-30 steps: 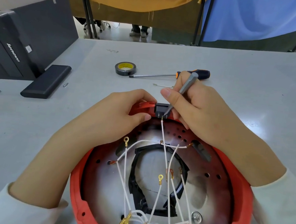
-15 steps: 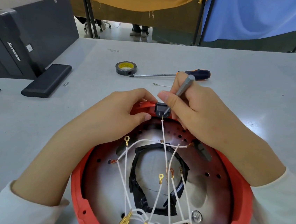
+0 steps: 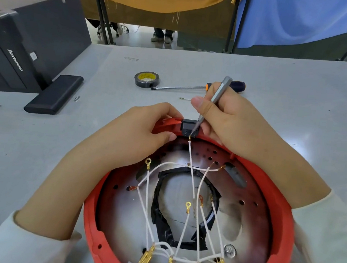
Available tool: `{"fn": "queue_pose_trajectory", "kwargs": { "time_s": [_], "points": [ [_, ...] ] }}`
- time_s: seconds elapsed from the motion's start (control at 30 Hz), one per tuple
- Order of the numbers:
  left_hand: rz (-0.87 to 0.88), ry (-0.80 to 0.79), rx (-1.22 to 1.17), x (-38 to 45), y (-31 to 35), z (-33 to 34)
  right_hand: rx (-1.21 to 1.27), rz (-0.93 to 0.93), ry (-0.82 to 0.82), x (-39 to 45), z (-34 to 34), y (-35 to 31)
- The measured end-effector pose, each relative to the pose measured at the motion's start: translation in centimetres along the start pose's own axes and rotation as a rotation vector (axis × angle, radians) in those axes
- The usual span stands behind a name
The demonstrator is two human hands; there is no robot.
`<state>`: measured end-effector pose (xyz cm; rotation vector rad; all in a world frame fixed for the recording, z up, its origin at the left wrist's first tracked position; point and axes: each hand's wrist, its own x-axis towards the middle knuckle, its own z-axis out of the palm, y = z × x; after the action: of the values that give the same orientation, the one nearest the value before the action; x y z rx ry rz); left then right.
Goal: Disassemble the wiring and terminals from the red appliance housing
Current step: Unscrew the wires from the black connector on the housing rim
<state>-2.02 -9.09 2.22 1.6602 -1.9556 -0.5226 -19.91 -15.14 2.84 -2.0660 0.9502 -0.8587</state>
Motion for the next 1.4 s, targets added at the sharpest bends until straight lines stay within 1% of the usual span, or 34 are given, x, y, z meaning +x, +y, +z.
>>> {"fn": "queue_pose_trajectory", "kwargs": {
  "time_s": [0.1, 0.23, 0.3, 0.43, 0.57, 0.77, 0.97, 1.07, 1.3, 1.4],
  "points": [
    [0.006, 0.004, 0.000, -0.1, -0.1, -0.1, -0.012, -0.075, 0.006, -0.7, 0.0, -0.2],
    [0.011, 0.003, -0.005, 0.0, -0.1, -0.1, -0.140, -0.057, -0.012, -0.7, 0.1, -0.2],
    [0.010, 0.003, -0.008, 0.0, -0.1, 0.0, -0.162, -0.050, -0.010, -0.6, 0.1, -0.3],
    [0.007, 0.001, -0.004, 0.0, -0.1, 0.0, -0.023, -0.043, 0.011, -0.6, 0.1, -0.2],
    [0.000, -0.004, -0.002, 0.0, -0.1, 0.0, -0.049, -0.043, 0.018, -0.5, 0.2, -0.1],
    [-0.012, -0.010, -0.016, -0.1, 0.0, -0.1, 0.032, 0.079, -0.004, 0.3, 0.0, -0.2],
    [-0.022, -0.012, -0.019, -0.1, 0.2, -0.1, 0.042, 0.119, -0.032, 0.7, -0.1, -0.4],
    [-0.020, -0.014, -0.011, -0.1, 0.1, -0.1, 0.004, 0.090, -0.018, 0.4, 0.1, -0.3],
    [-0.016, -0.007, -0.009, -0.2, 0.0, 0.0, 0.202, -0.026, 0.066, -0.7, -0.3, -0.3],
    [-0.006, -0.006, 0.014, -0.2, 0.0, 0.0, 0.280, -0.123, 0.012, -1.1, -0.6, -0.9]
  ]
}}
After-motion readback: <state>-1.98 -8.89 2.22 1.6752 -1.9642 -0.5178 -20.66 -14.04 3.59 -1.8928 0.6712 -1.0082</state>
